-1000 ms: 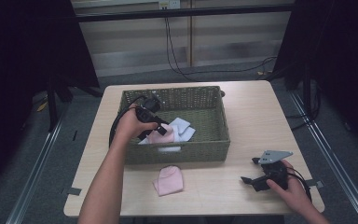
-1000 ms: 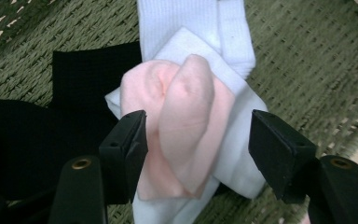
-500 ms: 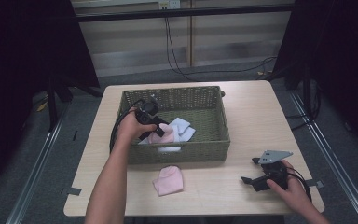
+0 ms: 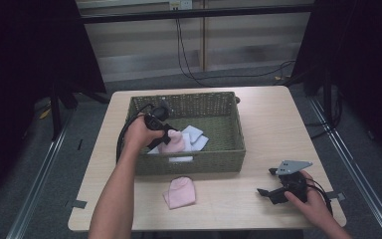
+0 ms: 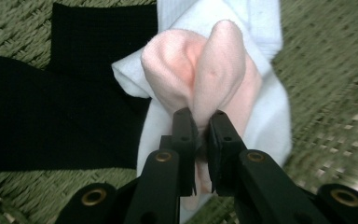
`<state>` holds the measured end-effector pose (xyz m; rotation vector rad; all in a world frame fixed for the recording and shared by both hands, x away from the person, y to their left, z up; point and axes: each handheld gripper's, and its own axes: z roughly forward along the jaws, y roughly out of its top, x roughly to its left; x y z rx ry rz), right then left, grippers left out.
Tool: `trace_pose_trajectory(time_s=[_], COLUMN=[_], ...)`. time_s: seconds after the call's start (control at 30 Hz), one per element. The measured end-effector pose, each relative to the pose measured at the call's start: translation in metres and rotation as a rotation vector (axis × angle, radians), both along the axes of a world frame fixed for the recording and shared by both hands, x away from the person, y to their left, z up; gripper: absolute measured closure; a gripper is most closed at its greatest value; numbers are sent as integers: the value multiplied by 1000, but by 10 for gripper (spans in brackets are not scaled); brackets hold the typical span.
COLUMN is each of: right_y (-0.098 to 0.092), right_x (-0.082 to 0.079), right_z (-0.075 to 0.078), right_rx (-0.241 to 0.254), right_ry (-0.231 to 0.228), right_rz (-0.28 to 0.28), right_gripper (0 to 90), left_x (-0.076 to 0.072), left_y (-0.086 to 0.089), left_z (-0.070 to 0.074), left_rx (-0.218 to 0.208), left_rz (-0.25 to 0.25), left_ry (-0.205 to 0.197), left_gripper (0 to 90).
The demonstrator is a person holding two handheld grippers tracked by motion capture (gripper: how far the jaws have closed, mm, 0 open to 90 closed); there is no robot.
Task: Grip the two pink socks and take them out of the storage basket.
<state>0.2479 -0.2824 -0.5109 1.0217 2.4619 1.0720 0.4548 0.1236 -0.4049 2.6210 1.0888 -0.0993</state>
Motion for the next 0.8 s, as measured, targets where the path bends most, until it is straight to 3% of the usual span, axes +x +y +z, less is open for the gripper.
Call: trace_pose_trajectory(time_s=[0.2, 0.57, 0.8], right_y=[0, 0, 0], right_x=[0, 0, 0], right_z=[0, 0, 0], right_rx=[-1, 0, -1], right_ry=[0, -2, -3], right_rz=[0, 0, 1], right_gripper=[111, 111, 111], left_x=[-3, -8, -11], left_y=[1, 4, 3], left_z=[18, 49, 68], left_rx=[-49, -71, -119], left_rz=[12, -10, -18], left_ry=[18, 28, 36], left_gripper=[825, 826, 825])
